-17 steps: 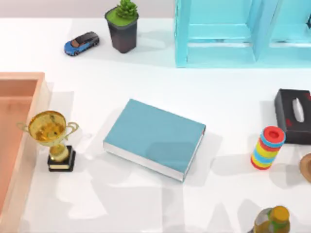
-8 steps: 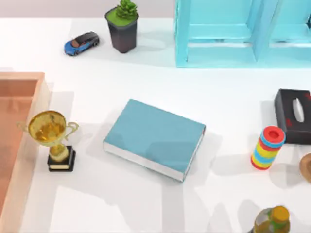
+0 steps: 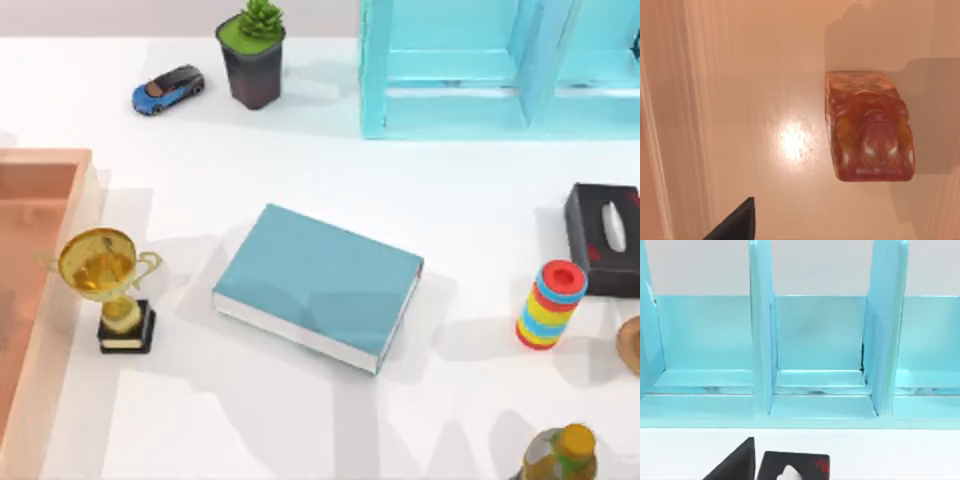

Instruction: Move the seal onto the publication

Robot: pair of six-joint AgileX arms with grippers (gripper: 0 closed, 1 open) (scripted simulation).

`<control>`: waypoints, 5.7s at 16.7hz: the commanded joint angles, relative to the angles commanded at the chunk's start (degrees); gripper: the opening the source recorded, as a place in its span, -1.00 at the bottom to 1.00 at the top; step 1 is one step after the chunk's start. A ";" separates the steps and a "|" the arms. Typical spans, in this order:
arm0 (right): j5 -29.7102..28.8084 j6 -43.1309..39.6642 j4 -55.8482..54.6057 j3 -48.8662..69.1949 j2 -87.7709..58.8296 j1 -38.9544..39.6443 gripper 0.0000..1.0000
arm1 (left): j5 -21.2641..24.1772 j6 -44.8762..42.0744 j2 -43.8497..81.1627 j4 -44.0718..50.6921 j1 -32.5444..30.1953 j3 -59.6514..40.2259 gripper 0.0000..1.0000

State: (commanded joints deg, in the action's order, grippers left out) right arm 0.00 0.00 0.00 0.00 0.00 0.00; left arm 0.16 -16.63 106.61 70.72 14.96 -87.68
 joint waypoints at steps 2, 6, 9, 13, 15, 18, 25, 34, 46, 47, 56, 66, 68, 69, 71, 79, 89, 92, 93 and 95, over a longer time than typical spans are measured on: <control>0.00 0.00 0.00 0.00 0.00 0.00 1.00 | 0.00 0.05 0.18 -0.89 0.07 0.78 1.00; 0.00 0.00 0.00 0.00 0.00 0.00 1.00 | 0.03 -0.03 1.86 -8.27 0.26 6.54 1.00; 0.00 0.00 0.00 0.00 0.00 0.00 1.00 | 0.05 -0.20 4.00 -15.44 0.40 11.57 1.00; 0.00 0.00 0.00 0.00 0.00 0.00 1.00 | 0.04 -0.28 6.15 -21.17 0.43 15.14 1.00; 0.00 0.00 0.00 0.00 0.00 0.00 1.00 | 0.04 -0.28 6.21 -21.30 0.43 15.21 1.00; 0.00 0.00 0.00 0.00 0.00 0.00 1.00 | 0.04 -0.28 6.21 -21.30 0.43 15.21 0.85; 0.00 0.00 0.00 0.00 0.00 0.00 1.00 | 0.04 -0.28 6.21 -21.30 0.43 15.21 -0.21; 0.00 0.00 0.00 0.00 0.00 0.00 1.00 | 0.04 -0.28 6.21 -21.30 0.43 15.21 -1.00; 0.00 0.00 0.00 0.00 0.00 0.00 1.00 | -2.73 7.03 4.24 -21.09 -5.60 3.56 -1.00; 0.00 0.00 0.00 0.00 0.00 0.00 1.00 | -3.17 8.74 3.87 -20.46 -7.22 0.94 -1.00; 0.00 0.00 0.00 0.00 0.00 0.00 1.00 | -1.59 22.34 -0.62 3.99 -21.32 -8.74 -1.00; 0.00 0.00 0.00 0.00 0.00 0.00 1.00 | -0.15 24.83 -1.68 10.40 -24.60 -8.75 -1.00; 0.00 0.00 0.00 0.00 0.00 0.00 1.00 | 0.11 25.55 0.02 9.53 -25.42 -10.56 -1.00; 0.00 0.00 0.00 0.00 0.00 0.00 1.00 | 0.33 26.39 1.22 8.94 -26.30 -11.92 -1.00; 0.00 0.00 0.00 0.00 0.00 0.00 1.00 | 0.88 29.29 4.25 7.62 -29.10 -14.85 -1.00; 0.00 0.00 0.00 0.00 0.00 0.00 1.00 | 1.10 47.73 18.47 3.27 -47.41 -23.03 -1.00; 0.00 0.00 0.00 0.00 0.00 0.00 1.00 | 0.24 53.21 22.39 2.69 -53.25 -24.95 -1.00; 0.00 0.00 0.00 0.00 0.00 0.00 1.00 | 0.17 53.29 22.40 3.32 -53.37 -25.75 -1.00; 0.00 0.00 0.00 0.00 0.00 0.00 1.00 | 0.17 53.29 22.40 3.34 -53.37 -25.77 -1.00; 0.00 0.00 0.00 0.00 0.00 0.00 1.00 | 0.17 53.29 22.40 3.34 -53.37 -25.77 -1.00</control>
State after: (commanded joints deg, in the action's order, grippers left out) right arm 0.00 0.00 0.00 0.00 0.00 0.00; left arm 0.34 36.67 129.02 74.05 -38.42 -113.45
